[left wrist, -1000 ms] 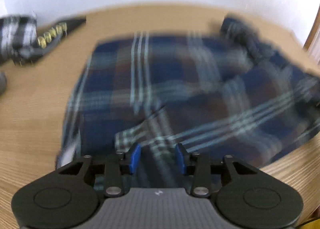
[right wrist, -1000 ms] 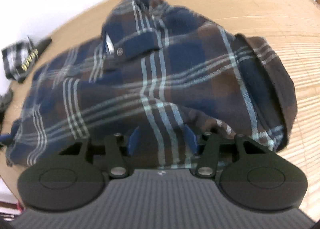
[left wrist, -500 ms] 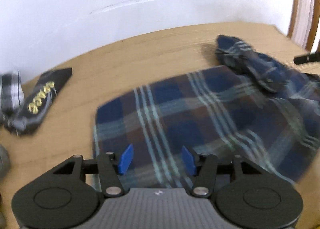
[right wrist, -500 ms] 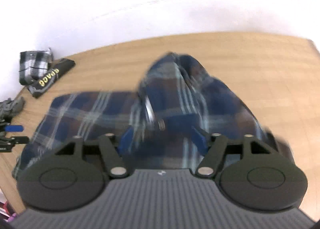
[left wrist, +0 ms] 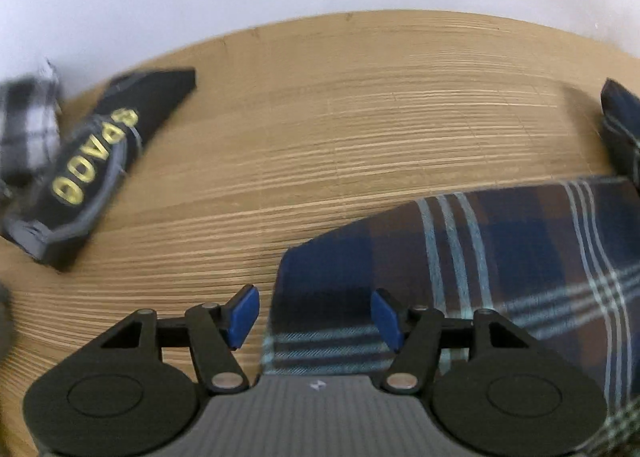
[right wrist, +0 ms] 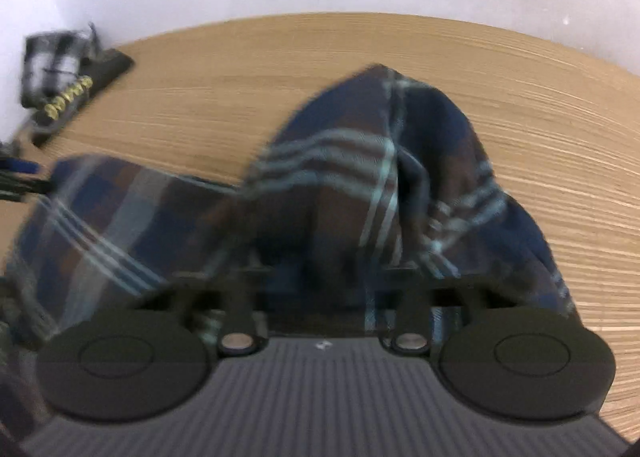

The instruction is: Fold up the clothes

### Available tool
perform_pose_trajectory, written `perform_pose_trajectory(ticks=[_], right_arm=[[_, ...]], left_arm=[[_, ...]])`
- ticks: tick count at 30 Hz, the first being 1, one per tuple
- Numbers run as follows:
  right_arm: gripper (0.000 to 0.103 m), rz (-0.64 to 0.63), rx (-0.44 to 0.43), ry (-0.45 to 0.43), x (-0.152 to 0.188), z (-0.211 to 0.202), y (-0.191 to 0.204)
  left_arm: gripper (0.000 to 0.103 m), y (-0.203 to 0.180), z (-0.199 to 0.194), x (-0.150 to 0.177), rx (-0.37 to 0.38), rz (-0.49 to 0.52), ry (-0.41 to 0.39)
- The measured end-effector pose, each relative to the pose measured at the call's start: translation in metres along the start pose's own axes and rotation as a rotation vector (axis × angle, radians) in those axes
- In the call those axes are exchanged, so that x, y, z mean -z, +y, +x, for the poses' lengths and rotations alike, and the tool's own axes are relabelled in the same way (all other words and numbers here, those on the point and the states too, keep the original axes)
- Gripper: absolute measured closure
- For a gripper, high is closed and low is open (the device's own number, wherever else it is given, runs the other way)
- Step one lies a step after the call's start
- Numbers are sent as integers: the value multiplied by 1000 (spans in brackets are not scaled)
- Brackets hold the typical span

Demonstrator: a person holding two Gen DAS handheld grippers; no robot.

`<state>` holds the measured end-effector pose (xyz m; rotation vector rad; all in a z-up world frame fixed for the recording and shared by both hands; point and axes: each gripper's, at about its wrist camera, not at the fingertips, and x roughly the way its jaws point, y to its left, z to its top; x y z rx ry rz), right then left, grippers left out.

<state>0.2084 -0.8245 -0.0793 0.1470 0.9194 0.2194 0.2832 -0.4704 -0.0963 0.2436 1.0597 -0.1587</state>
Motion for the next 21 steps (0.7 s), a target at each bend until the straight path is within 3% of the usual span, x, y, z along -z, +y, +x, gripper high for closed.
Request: perform_pose_trajectory(ticks=[1, 4, 7, 9, 11, 12, 13, 15, 16, 17, 21], right_arm=[[98, 46, -33, -30, -8, -8, -2], [98, 169, -100, -154, -49, -26, -10], [97, 273, -118, -264, -98, -17, -20], [95, 322, -104, -269, -125, -1, -24], [92, 338, -136, -179, -141, 17, -13], [82, 310, -168, -126, -144, 28, 0], [64, 242, -205, -71, -143, 40, 19], [44, 61, -259, 18, -133, 66, 66], [40, -37, -284, 57, -127, 81, 93], [40, -129, -314, 93, -119, 95, 118], [42, -402, -456, 229, -95, 140, 206]], left_arm=[[39, -1, 3, 0, 8, -3, -9], [36, -4, 2, 3, 27, -9, -51], [36, -5, 3, 5, 31, -23, -56], [36, -5, 1, 8, 42, -7, -67], [36, -4, 0, 12, 73, 2, -77], [37, -4, 0, 14, 88, 5, -85], [44, -4, 0, 17, 102, 10, -98], [66, -6, -5, 23, 127, 19, -127], [80, -8, -9, 26, 137, 24, -141], [86, -12, -14, 31, 146, 33, -155], [89, -33, -47, 54, 170, 116, -225]])
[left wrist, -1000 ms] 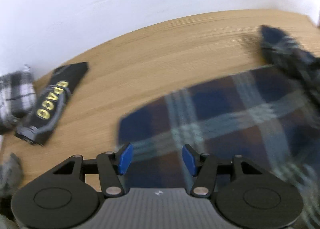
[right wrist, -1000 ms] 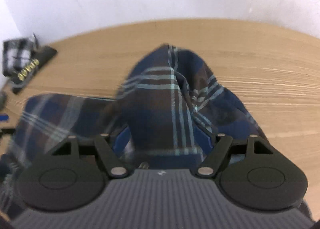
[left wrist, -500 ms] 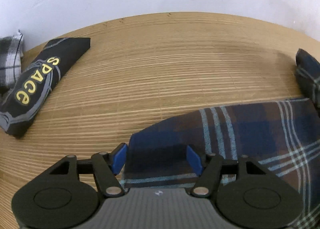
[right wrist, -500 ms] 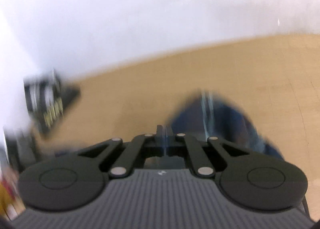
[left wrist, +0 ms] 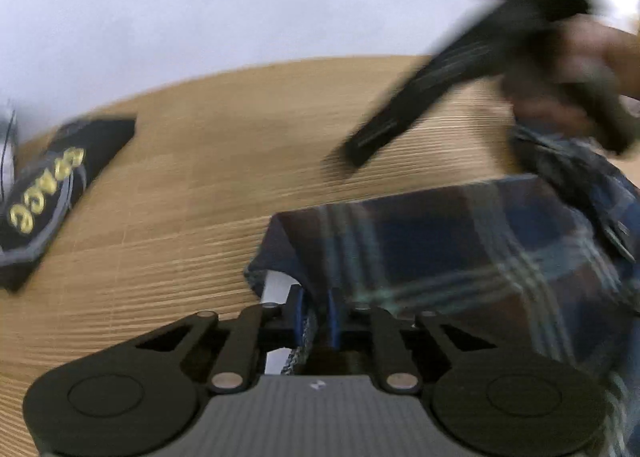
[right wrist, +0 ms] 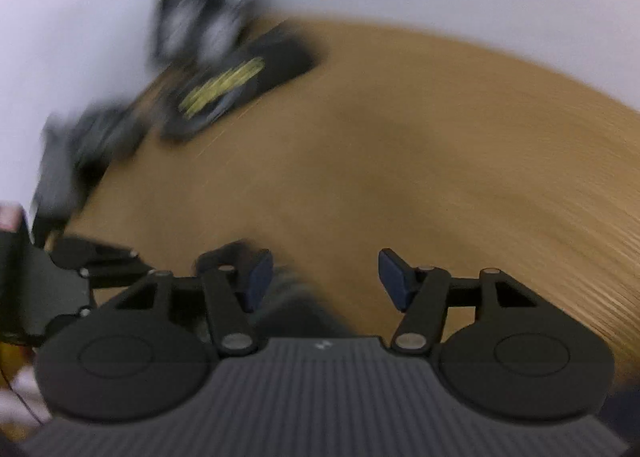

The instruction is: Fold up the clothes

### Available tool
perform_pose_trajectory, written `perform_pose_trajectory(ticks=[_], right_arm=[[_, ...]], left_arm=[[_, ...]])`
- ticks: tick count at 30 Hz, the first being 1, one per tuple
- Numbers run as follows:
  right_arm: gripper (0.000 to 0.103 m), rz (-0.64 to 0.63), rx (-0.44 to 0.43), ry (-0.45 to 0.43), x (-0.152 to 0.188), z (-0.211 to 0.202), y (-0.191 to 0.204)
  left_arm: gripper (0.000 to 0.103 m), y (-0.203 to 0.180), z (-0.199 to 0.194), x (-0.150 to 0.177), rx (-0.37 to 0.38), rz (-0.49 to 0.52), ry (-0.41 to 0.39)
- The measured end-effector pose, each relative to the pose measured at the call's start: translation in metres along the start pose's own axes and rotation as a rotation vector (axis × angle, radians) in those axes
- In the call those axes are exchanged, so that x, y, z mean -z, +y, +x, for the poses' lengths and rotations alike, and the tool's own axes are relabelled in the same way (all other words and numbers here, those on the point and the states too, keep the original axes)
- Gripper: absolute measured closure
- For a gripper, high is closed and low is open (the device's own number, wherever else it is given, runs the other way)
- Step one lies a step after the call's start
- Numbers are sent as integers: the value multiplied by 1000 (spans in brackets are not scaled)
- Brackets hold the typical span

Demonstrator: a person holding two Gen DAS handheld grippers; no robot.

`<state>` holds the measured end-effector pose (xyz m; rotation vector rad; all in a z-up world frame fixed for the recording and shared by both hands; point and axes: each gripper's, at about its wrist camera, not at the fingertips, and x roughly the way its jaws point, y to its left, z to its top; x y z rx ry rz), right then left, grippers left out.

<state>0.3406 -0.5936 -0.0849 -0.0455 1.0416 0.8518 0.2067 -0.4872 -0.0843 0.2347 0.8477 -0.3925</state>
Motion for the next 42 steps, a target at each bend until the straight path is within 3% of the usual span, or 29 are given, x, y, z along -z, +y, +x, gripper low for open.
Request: perform_pose_trajectory(ticks=[4, 9, 11, 13, 19, 23, 28, 30, 32, 35, 37, 39, 40, 42], right_arm=[[42, -171, -90, 111, -16, 36, 36], [42, -286, -79, 206, -14, 48, 57], [53, -317, -97, 232, -5, 40, 61], [84, -348, -119, 240, 5, 28, 66], [88, -378, -177, 187, 41, -35, 86], [88, -370, -193, 259, 79, -64, 102], [89, -387, -146, 454, 139, -70, 116], [87, -396, -94, 502, 154, -73, 121], [85, -376, -61, 488, 155, -82, 124], [73, -315, 22, 314, 139, -108, 125], [51, -233, 92, 156, 118, -116, 124], [34, -149, 118, 52, 97, -112, 121], [28, -103, 119, 27, 86, -102, 117], [29, -33, 123, 59, 65, -70, 112]], left_arm=[[89, -22, -24, 14, 60, 42, -20], [89, -31, -29, 34, 92, -11, 6], [88, -35, -32, 41, 105, -17, 12], [87, -35, -35, 45, 125, -29, 22], [86, -27, -63, 55, 116, -36, -6], [81, -21, -90, 63, 148, -19, -6], [75, -27, -88, 73, 203, 4, 18], [75, -34, -72, 75, 219, 13, 37], [76, -41, -58, 75, 229, 25, 52], [78, -54, -48, 72, 237, 57, 43], [78, -64, -52, 71, 264, 74, 10], [78, -76, -53, 69, 286, 87, -3], [78, -84, -53, 68, 291, 97, -8], [79, -98, -54, 67, 293, 124, -20]])
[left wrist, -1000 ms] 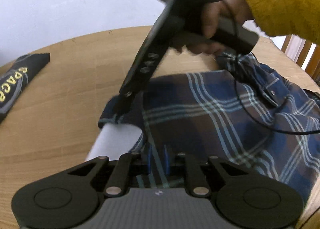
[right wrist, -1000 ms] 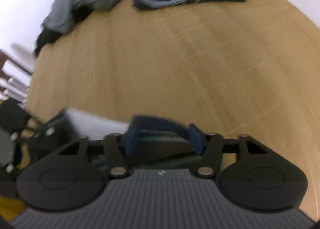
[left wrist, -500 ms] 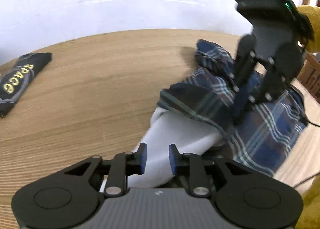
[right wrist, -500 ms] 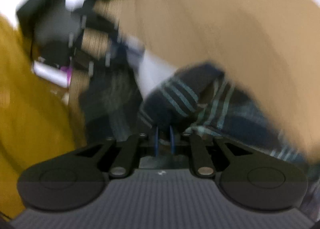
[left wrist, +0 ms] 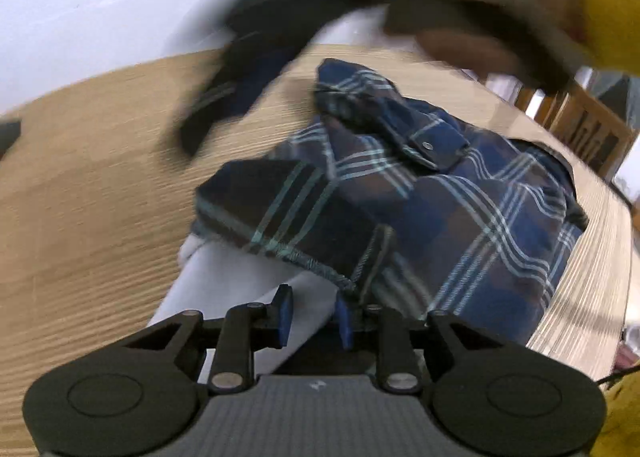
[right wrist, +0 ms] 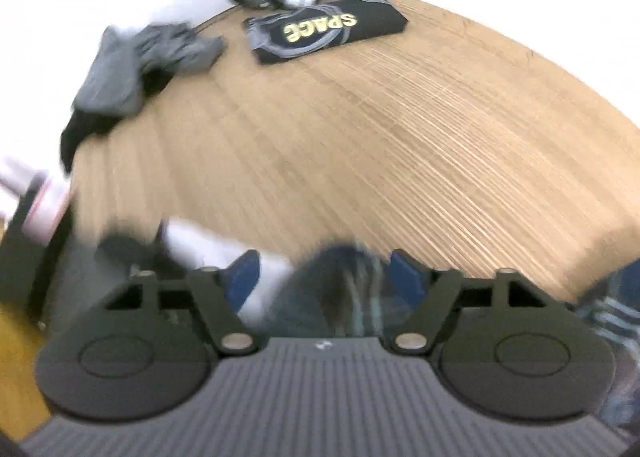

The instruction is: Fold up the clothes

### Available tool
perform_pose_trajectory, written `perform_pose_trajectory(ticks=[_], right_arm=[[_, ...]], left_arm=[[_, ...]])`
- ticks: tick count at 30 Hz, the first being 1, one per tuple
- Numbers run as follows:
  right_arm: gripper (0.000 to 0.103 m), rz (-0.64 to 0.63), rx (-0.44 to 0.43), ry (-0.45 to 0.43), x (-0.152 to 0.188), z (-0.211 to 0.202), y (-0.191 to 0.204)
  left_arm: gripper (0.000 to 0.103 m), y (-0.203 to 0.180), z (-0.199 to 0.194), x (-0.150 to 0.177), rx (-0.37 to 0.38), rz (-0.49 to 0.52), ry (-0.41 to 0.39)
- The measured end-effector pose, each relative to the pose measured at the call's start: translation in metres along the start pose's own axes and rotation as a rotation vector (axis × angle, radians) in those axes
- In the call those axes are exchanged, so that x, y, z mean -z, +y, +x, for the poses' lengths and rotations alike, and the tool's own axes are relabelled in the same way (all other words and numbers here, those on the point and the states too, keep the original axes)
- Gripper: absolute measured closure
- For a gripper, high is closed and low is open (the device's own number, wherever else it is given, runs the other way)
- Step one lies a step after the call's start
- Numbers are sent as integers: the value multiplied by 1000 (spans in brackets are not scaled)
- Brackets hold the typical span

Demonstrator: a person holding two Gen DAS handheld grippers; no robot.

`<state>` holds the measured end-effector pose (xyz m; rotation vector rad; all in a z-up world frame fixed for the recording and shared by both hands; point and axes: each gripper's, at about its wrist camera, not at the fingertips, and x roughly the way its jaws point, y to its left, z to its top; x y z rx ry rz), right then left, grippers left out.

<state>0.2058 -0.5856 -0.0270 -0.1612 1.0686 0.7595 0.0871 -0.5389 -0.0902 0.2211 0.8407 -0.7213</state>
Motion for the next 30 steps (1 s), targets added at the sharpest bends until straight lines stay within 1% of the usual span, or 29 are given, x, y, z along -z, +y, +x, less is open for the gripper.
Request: perform_pose_trajectory(ticks=[2, 4, 5, 6, 7, 8, 9, 10, 11, 12, 13, 15, 16, 17, 18, 19, 20, 21, 22, 23, 24, 27, 28, 30], right_arm=[[29, 0, 42, 117, -16, 42, 4], [30, -37, 97, 225, -19, 72, 9], [33, -59, 125, 278, -19, 86, 11], [41, -77, 141, 307, -18, 94, 13], [57, -85, 130, 299, -16, 90, 17], [66, -88, 107, 276, -15, 81, 20], [77, -91, 84, 253, -15, 71, 23], [83, -94, 60, 230, -14, 62, 26], [85, -97, 37, 207, -13, 53, 29], [90, -111, -32, 164, -13, 39, 35], [91, -142, -150, 102, -13, 18, 43], [93, -232, -386, 35, -13, -14, 64], [98, -279, -436, 6, -13, -27, 73], [94, -298, -419, -18, -14, -32, 77], [94, -302, -385, -39, -16, -33, 77], [90, -305, -351, -60, -18, -34, 77], [85, -275, -301, -58, -20, -29, 71], [74, -226, -241, -43, -23, -21, 63], [69, -160, -179, -28, -24, -13, 51], [66, -88, -118, -8, -24, -5, 38], [64, -37, -76, 13, -23, 4, 30], [63, 25, -17, 98, -32, 38, 17], [63, 45, -1, 131, -36, 52, 19], [63, 47, 14, 203, -38, 76, 27]], left_arm=[[79, -12, 1, -1, -14, 32, -9], [79, -16, 2, -2, -10, 28, -16], [79, -16, 1, -1, -5, 18, -19], [79, -16, 1, 0, -1, 9, -22], [79, -15, 0, 0, 5, -1, -26], [79, -15, -1, 0, 10, -10, -29], [79, -16, -3, 0, 17, -16, -34], [79, -17, -6, 0, 23, -15, -41], [79, -20, -10, -1, 28, -8, -50], [79, -22, -13, -1, 34, -2, -59], [79, -25, -15, -2, 43, 4, -65], [78, -33, -18, -1, 40, 29, -90], [78, -36, -17, 0, 38, 44, -86], [79, -38, -13, 0, 41, 44, -76], [79, -38, -10, 1, 43, 33, -70], [79, -37, -9, 1, 43, 24, -69], [79, -36, -9, 2, 42, 16, -72], [79, -35, -9, 2, 43, 8, -75], [78, -34, -10, 2, 48, 0, -76], [78, -33, -9, 3, 54, -8, -75], [78, -33, -8, 3, 57, -13, -70], [79, -39, -4, 1, 38, 10, -62], [79, -41, -7, 2, 31, 23, -64], [79, -43, -15, 5, 16, 40, -67]])
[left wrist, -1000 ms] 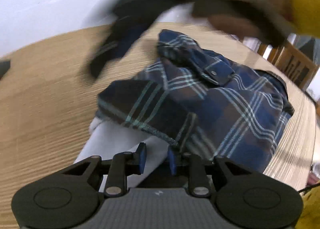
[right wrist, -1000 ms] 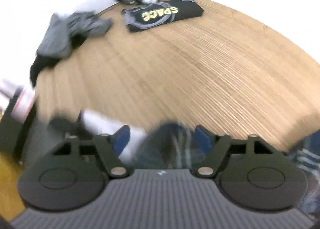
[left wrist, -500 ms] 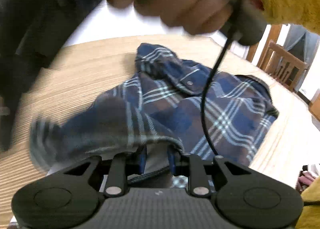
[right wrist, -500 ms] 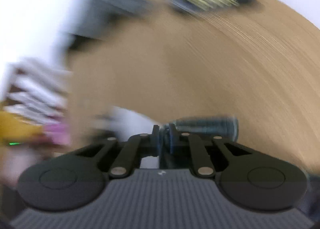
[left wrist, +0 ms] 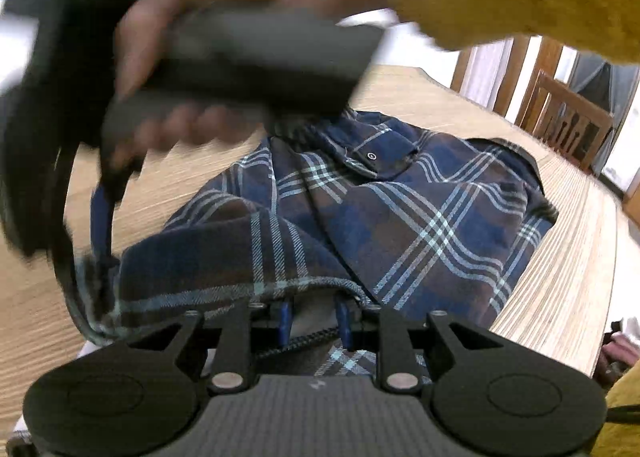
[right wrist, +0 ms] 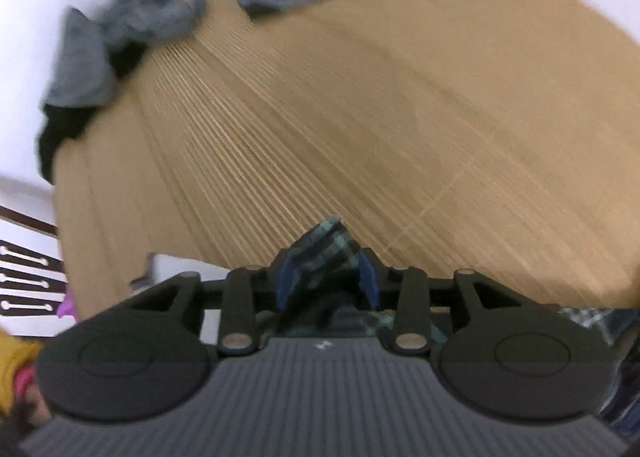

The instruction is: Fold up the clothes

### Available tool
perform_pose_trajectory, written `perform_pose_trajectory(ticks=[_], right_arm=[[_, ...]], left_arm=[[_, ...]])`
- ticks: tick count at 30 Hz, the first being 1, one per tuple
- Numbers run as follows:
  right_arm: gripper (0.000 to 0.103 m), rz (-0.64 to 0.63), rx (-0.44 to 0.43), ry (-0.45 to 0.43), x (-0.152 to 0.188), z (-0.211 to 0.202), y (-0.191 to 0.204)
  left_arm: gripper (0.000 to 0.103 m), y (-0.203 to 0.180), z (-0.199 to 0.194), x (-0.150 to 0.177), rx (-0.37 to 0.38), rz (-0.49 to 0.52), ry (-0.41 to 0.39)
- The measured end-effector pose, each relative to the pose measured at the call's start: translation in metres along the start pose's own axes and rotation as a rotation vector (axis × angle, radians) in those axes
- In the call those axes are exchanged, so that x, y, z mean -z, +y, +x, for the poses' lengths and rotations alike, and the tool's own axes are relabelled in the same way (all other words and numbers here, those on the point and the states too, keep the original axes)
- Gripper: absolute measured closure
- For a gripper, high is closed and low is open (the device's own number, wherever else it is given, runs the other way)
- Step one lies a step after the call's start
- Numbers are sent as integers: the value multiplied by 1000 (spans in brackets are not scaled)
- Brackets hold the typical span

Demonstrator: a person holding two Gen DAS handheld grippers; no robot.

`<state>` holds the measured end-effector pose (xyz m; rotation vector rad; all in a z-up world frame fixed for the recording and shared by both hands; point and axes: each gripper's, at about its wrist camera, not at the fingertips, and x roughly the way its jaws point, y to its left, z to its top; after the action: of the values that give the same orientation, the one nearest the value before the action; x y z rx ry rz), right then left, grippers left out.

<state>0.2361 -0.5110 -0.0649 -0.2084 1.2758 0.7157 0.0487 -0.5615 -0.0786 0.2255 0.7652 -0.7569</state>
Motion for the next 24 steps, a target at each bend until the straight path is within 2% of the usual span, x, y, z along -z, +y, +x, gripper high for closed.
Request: perform_pose_trajectory(ticks=[2, 5, 7, 8, 9, 10, 13, 15, 16, 17, 19, 24], right_arm=[[63, -20, 18, 62, -6, 20, 10], [63, -58, 46, 109, -4, 34, 26], [61, -95, 69, 130, -1, 37, 34], [63, -113, 70, 133, 2, 38, 38], [71, -128, 47, 145, 5, 37, 42], [88, -135, -14, 171, 7, 36, 46], [91, -176, -282, 215, 17, 18, 64], [92, -249, -526, 223, 26, -1, 82], [93, -290, -592, 206, 29, -13, 91], [92, -328, -577, 167, 30, -23, 100], [86, -325, -457, 67, 28, -40, 102], [75, 7, -218, -171, 32, -97, 27]], left_arm=[[79, 1, -7, 2, -5, -3, -3], [79, -1, -8, 2, -8, -7, -9], [83, -3, -9, 1, -4, 1, -17], [86, -6, -11, 0, -3, 9, -27], [87, -9, -15, -1, 0, 19, -42], [89, -12, -19, -3, 5, 26, -59], [89, -22, -36, -8, 42, 38, -117], [89, -26, -47, -8, 35, 47, -146], [89, -26, -50, -8, 23, 50, -158], [88, -24, -52, -7, 10, 43, -166], [88, -13, -55, -6, -6, 9, -176], [87, 27, -64, -14, -91, -74, -214]])
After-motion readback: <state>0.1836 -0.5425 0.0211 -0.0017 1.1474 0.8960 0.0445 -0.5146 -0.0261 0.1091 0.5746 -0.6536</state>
